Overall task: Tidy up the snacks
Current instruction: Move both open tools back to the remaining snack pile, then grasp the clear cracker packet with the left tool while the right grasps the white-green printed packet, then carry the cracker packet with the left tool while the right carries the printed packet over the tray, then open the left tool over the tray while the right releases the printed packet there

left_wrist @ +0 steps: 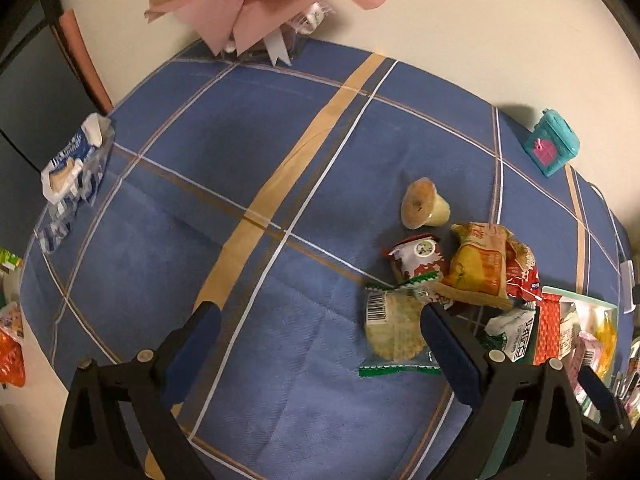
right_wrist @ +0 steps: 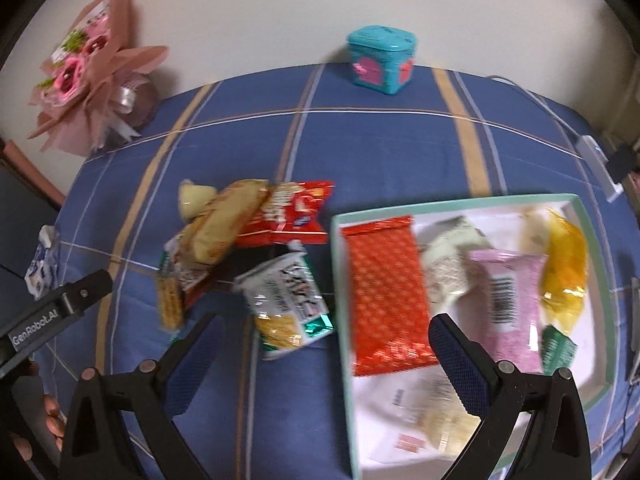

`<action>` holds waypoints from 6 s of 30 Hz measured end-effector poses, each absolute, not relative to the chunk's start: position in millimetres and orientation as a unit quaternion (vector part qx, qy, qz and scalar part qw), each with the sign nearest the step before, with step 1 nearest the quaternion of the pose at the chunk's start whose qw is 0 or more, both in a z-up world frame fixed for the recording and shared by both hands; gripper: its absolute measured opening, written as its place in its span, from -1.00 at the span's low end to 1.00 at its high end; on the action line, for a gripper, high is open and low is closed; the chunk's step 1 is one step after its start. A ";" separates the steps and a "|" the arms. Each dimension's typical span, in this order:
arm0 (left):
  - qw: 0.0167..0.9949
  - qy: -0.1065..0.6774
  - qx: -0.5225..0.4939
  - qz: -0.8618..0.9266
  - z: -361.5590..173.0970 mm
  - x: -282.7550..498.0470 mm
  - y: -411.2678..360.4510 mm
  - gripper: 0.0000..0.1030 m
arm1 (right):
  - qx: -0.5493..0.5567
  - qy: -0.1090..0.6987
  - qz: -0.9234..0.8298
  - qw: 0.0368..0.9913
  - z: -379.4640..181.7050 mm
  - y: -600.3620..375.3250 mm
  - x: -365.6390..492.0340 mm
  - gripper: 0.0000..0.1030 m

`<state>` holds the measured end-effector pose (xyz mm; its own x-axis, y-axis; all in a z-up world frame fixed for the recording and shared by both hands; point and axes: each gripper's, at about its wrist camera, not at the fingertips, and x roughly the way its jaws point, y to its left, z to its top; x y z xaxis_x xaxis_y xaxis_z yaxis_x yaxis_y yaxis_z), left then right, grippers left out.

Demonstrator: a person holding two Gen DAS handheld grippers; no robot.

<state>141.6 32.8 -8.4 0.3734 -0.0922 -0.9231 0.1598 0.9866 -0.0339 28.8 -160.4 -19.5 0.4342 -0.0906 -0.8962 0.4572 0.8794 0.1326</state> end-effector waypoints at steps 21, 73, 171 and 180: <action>0.771 0.620 -0.050 -0.137 -61.0 158.2 9.9 0.93 | 0.156 0.519 -0.119 0.832 -54.7 -140.1 67.3 0.31; 0.744 0.639 -0.130 -0.146 -73.5 156.6 6.7 -0.01 | 0.175 0.553 -0.110 0.807 -86.0 -129.3 78.1 0.05; 0.748 0.595 0.056 -0.290 -25.6 30.1 -190.5 0.13 | 0.284 0.514 -0.355 0.728 -34.7 -372.1 -113.1 0.10; 0.770 0.570 0.077 -0.276 -7.4 33.6 -184.0 0.16 | 0.270 0.487 -0.340 0.758 3.1 -358.0 -108.1 0.14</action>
